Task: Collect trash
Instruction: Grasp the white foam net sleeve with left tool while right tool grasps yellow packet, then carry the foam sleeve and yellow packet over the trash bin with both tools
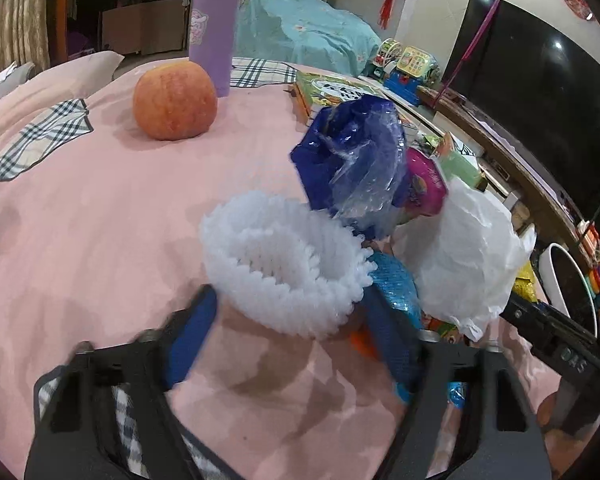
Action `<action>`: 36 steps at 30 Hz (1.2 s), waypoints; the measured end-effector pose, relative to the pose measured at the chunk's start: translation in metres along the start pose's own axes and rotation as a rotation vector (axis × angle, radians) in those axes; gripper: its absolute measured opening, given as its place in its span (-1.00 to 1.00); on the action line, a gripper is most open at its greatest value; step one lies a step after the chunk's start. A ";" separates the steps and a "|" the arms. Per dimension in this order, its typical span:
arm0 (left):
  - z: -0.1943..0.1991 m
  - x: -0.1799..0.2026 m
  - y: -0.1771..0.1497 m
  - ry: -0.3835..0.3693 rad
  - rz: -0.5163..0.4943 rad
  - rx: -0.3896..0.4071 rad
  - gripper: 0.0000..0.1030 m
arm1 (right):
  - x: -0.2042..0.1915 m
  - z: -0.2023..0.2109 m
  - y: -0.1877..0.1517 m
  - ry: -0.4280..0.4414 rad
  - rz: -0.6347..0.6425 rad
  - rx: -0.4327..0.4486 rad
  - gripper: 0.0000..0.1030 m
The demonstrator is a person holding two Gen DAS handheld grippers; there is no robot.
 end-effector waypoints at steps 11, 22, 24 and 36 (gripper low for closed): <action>0.028 -0.008 -0.014 -0.017 0.005 0.031 -0.58 | 0.008 0.022 -0.010 -0.007 -0.018 0.031 -0.38; 0.081 0.021 -0.044 -0.107 -0.020 0.061 -0.58 | 0.018 0.073 -0.022 0.004 -0.048 0.091 -0.38; 0.088 0.034 -0.046 -0.137 -0.036 0.066 -0.58 | 0.020 0.082 -0.025 0.002 -0.051 0.103 -0.38; 0.102 0.120 -0.064 -0.267 -0.175 0.046 -0.58 | 0.055 0.127 -0.038 -0.035 -0.098 0.157 -0.38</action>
Point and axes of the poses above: each gripper's, at about its wrist camera, not at the fingertips, and z roughly against the way its jaws point, x to its right, y to its top, the point moved 8 cm from there along -z, roughly the way its jaws point
